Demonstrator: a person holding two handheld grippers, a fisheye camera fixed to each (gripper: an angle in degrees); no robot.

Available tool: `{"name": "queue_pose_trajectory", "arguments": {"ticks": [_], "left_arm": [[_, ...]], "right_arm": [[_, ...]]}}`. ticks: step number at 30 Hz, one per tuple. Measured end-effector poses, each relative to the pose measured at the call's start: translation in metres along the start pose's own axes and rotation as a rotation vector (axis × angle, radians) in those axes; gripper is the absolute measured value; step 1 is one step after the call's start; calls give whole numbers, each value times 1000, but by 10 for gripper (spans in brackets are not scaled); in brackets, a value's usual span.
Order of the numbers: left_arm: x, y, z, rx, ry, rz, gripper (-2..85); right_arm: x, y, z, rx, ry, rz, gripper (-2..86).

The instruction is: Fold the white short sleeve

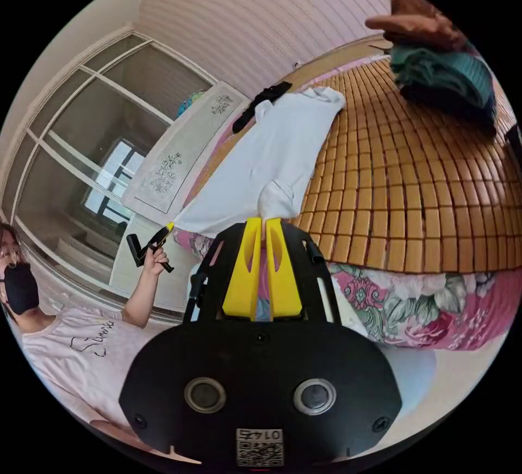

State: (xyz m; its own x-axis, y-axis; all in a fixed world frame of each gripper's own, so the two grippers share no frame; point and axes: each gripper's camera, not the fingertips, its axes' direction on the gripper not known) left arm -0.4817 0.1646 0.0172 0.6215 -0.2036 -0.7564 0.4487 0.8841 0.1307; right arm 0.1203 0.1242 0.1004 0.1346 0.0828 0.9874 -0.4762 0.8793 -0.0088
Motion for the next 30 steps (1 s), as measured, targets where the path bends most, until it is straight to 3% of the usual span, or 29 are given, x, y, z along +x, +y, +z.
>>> {"name": "queue_pose_trajectory", "arguments": {"ticks": [6, 13, 15, 20, 26, 30], "left_arm": [[-3, 39, 6, -63, -6, -86, -10], [15, 29, -9, -67, -27, -53, -9], [17, 32, -21, -10, -108, -88, -7], [15, 34, -29, -1, -57, -137, 30], [28, 23, 16, -214, -41, -108, 88], [35, 23, 23, -335, 3, -71, 18]], "right_arm": [[47, 36, 2, -51, 105, 95, 7], [56, 42, -40, 57, 208, 126, 14], [55, 43, -43, 90, 217, 112, 21], [68, 36, -16, -3, 235, 125, 72], [74, 38, 4, -89, 198, 117, 24], [76, 50, -7, -76, 166, 121, 9]]}}
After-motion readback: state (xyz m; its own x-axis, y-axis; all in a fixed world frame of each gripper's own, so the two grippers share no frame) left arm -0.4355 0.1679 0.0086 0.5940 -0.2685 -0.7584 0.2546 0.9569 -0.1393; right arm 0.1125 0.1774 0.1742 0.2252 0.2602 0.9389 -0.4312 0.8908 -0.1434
